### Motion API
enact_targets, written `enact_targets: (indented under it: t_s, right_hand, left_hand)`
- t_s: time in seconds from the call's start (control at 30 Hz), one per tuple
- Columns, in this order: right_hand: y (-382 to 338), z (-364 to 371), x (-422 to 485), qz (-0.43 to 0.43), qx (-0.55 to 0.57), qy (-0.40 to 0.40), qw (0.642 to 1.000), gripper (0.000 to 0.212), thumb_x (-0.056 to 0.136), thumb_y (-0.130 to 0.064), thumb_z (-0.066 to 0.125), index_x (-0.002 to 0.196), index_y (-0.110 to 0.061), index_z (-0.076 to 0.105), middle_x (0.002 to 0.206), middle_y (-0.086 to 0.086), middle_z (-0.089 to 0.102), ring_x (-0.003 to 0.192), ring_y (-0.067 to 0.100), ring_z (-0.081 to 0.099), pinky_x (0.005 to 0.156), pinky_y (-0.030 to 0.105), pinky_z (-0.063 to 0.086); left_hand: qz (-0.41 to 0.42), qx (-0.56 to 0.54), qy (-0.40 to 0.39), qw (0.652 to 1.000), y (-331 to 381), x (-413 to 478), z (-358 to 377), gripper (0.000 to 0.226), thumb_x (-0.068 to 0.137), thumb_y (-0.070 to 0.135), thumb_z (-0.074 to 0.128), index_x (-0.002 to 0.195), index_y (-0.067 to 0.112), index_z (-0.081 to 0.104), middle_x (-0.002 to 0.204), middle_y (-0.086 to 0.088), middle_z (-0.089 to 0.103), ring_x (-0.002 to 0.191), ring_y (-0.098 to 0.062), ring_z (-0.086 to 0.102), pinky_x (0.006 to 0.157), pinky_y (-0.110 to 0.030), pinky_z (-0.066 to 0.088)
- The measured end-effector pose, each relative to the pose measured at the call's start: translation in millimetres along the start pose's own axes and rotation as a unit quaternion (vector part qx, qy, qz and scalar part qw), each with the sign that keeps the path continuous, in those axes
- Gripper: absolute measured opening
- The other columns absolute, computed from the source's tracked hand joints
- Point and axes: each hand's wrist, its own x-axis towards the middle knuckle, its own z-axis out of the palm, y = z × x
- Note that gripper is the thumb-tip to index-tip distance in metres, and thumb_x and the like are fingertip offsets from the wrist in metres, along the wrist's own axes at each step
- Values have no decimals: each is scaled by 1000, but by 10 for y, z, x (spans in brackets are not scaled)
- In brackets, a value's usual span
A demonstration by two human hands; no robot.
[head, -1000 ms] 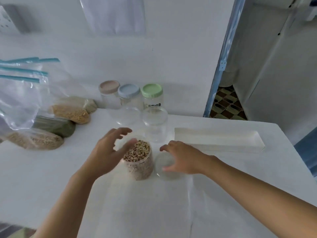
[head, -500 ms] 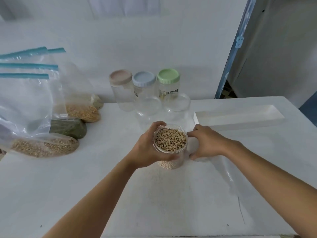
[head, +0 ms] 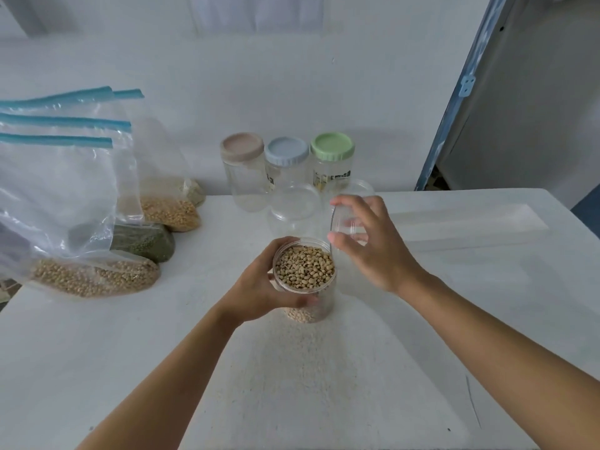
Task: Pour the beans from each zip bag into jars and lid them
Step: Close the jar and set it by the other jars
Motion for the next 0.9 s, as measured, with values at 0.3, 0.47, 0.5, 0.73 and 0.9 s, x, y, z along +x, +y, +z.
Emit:
enact_targets:
  t_s: [0.3, 0.47, 0.5, 0.73, 0.9]
  right_hand:
    - [-1, 169, 71, -106, 32, 104, 988, 54, 80, -55, 77, 98, -12, 50, 114, 7, 52, 122, 23, 55, 100, 50, 50]
    - [97, 269, -57, -140, -9, -43, 989, 47, 85, -44, 76, 75, -13, 43, 97, 5, 64, 145, 3, 38, 109, 40, 44]
    - [120, 285, -75, -153, -20, -63, 986, 48, 84, -43, 77, 73, -12, 42, 93, 5, 63, 146, 3, 36, 107, 39, 45]
    - [77, 307, -4, -167, -112, -147, 969, 43, 75, -42, 84, 100, -23, 54, 147, 2, 47, 146, 11, 27, 108, 42, 42]
    - [-113, 262, 213, -156, -202, -255, 933, 88, 68, -51, 81, 145, -44, 38, 133, -8, 40, 126, 12, 33, 103, 36, 42]
  left_hand:
    - [-22, -45, 0, 999, -73, -28, 109, 88, 68, 21, 93, 143, 31, 47, 133, 9, 64, 127, -10, 59, 110, -38, 47]
    - [-15, -83, -11, 996, -103, -21, 144, 85, 74, 8, 91, 144, 21, 46, 132, 1, 65, 125, -19, 62, 99, -31, 53]
    - [-17, -95, -8, 995, -93, -25, 155, 87, 71, 14, 91, 144, 21, 45, 132, 1, 65, 125, -19, 62, 98, -29, 52]
    - [-21, -118, 2, 993, -101, -34, 179, 99, 59, 40, 89, 145, 25, 43, 135, 1, 62, 130, -16, 57, 103, -29, 49]
    - [-24, -117, -5, 993, -130, -13, 175, 97, 60, 34, 90, 144, 25, 43, 135, 2, 61, 130, -18, 57, 104, -30, 49]
